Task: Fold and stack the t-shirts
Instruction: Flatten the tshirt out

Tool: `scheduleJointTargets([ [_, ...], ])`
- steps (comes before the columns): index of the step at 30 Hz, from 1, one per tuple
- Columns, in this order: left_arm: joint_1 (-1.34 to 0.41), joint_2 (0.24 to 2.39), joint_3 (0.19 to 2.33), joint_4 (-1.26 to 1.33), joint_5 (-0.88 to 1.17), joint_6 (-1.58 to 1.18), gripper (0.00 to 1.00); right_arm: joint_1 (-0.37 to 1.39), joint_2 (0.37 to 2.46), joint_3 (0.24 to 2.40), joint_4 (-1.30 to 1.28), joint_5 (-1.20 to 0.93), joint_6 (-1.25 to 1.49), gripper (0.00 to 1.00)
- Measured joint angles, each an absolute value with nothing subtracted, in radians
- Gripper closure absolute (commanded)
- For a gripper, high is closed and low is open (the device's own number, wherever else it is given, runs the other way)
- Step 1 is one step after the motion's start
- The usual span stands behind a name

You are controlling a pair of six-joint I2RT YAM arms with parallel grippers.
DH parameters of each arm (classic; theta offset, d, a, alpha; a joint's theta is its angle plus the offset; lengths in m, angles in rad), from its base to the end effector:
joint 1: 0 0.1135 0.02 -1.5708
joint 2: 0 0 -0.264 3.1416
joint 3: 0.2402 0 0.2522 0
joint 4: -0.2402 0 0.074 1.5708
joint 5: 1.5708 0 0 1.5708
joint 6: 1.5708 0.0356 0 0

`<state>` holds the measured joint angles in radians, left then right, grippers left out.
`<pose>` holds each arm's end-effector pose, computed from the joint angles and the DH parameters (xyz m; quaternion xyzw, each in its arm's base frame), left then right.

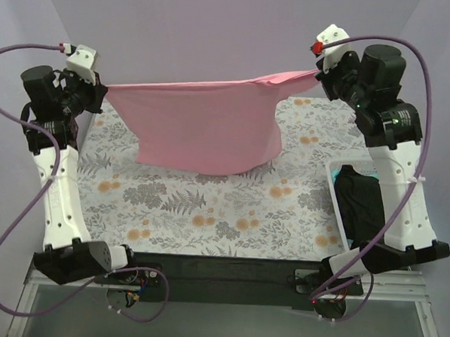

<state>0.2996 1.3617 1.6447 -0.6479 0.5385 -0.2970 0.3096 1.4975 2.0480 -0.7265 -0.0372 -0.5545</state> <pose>0.2742 0.0656 0.4604 -0.0892 0.8033 -0.2184 0.5469 0.2719 0.0884 0.5369 -0.3318 0.6910 -0.0643 0.6390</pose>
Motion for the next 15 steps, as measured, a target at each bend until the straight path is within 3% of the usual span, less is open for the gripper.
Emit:
scheduleJointTargets([
  [9, 0.3, 0.935, 1.557, -0.473, 0.458, -0.365, 1.0, 0.31, 1.192, 2.002, -0.629, -0.014, -0.549, 0.99],
  [15, 0.3, 0.914, 1.621, -0.436, 0.414, -0.373, 1.0, 0.31, 1.142, 2.065, -0.572, -0.034, -0.568, 0.99],
])
